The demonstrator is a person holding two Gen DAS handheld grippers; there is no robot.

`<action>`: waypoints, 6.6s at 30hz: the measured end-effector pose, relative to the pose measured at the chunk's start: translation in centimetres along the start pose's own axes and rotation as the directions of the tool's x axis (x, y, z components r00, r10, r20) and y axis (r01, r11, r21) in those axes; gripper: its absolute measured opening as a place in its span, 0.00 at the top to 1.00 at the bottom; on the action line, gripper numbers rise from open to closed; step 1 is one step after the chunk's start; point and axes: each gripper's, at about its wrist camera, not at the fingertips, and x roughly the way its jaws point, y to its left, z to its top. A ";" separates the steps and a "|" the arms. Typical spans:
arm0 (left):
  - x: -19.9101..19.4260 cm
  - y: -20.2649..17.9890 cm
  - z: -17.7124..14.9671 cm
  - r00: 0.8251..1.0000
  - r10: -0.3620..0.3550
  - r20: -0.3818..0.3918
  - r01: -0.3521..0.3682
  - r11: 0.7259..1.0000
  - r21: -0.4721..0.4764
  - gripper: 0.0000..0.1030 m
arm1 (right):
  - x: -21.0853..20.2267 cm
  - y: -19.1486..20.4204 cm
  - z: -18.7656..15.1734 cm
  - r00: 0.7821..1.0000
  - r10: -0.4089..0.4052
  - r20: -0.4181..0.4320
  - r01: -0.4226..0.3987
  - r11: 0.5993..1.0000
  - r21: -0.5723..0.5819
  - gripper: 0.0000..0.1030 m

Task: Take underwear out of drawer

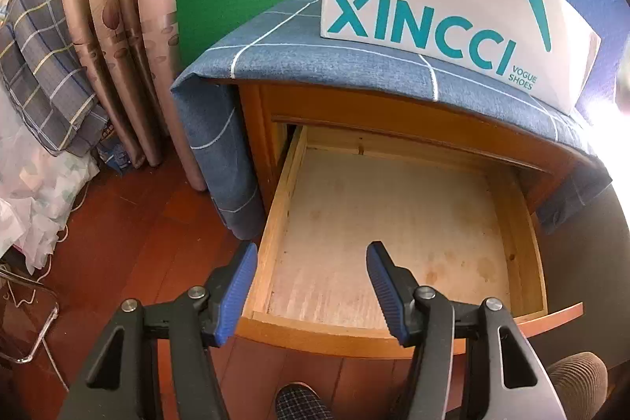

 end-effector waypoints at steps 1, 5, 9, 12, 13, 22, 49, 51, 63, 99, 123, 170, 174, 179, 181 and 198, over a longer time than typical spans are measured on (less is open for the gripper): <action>0.0 0.0 0.0 1.000 0.001 -0.002 -0.001 1.000 -0.001 0.43 | -0.3 -0.1 0.8 1.000 0.001 0.008 -0.001 1.000 0.004 0.65; 0.0 0.1 0.1 1.000 -0.002 -0.001 0.002 1.000 -0.002 0.43 | -1.2 -0.4 3.8 0.998 -0.008 0.057 0.007 1.000 0.011 0.65; 0.0 0.1 0.1 1.000 -0.001 -0.001 0.001 1.000 -0.003 0.43 | -1.7 -0.8 7.3 0.994 -0.025 0.107 0.024 1.000 0.011 0.65; 0.0 0.1 0.1 1.000 -0.002 0.000 0.002 1.000 -0.003 0.43 | -1.6 -1.0 9.7 0.989 -0.048 0.138 0.046 0.999 0.014 0.65; 0.0 0.1 0.1 1.000 0.001 0.001 -0.001 1.000 -0.004 0.43 | -1.5 -1.0 10.4 0.988 -0.053 0.143 0.051 0.999 0.014 0.65; -0.6 0.8 0.0 0.999 0.013 0.034 -0.012 0.999 -0.034 0.43 | 4.0 -2.4 16.0 0.983 -0.118 0.141 0.113 0.993 0.045 0.65; 0.1 0.5 0.1 0.999 0.032 0.030 -0.032 0.999 -0.020 0.43 | 18.4 -5.9 17.7 0.981 -0.169 -0.096 0.174 0.984 0.038 0.60; 0.0 0.3 -0.1 0.999 0.031 0.032 -0.030 0.999 -0.015 0.43 | 18.3 -5.9 17.7 0.981 -0.171 -0.097 0.175 0.984 0.035 0.59; 0.0 0.2 -0.1 0.999 0.037 0.026 -0.036 0.999 -0.023 0.43 | 11.1 -5.1 18.4 0.984 -0.171 0.055 0.167 0.984 0.057 0.24; -1.0 -0.6 -0.9 0.998 -0.016 -0.060 0.018 0.999 0.039 0.42 | 9.5 0.7 -13.0 0.980 -0.125 -0.156 0.155 0.968 0.198 0.01; -1.1 -3.3 -1.7 0.999 0.011 -0.050 -0.003 0.987 0.159 0.42 | 11.0 1.5 -14.5 0.976 -0.111 -0.189 0.146 0.973 0.182 0.01; -0.5 -3.2 -1.9 0.998 0.005 -0.068 0.006 0.988 0.156 0.42 | 11.3 1.1 -14.7 0.975 -0.092 -0.202 0.134 0.969 0.206 0.01; -0.4 -3.2 -1.8 0.997 0.004 -0.077 0.008 0.988 0.156 0.42 | 11.3 1.2 -14.8 0.975 -0.091 -0.201 0.133 0.970 0.203 0.01; -0.4 -3.3 -1.8 0.997 0.001 -0.080 0.012 0.987 0.161 0.42 | 11.2 1.1 -14.8 0.975 -0.091 -0.200 0.133 0.970 0.204 0.01; -0.4 -3.3 -1.9 0.997 0.001 -0.083 0.012 0.987 0.163 0.42 | 11.1 1.1 -14.8 0.975 -0.092 -0.200 0.133 0.970 0.202 0.01; -0.4 -3.4 -2.0 0.997 0.006 -0.079 0.007 0.985 0.170 0.42 | 11.1 1.3 -14.8 0.975 -0.092 -0.201 0.133 0.971 0.200 0.01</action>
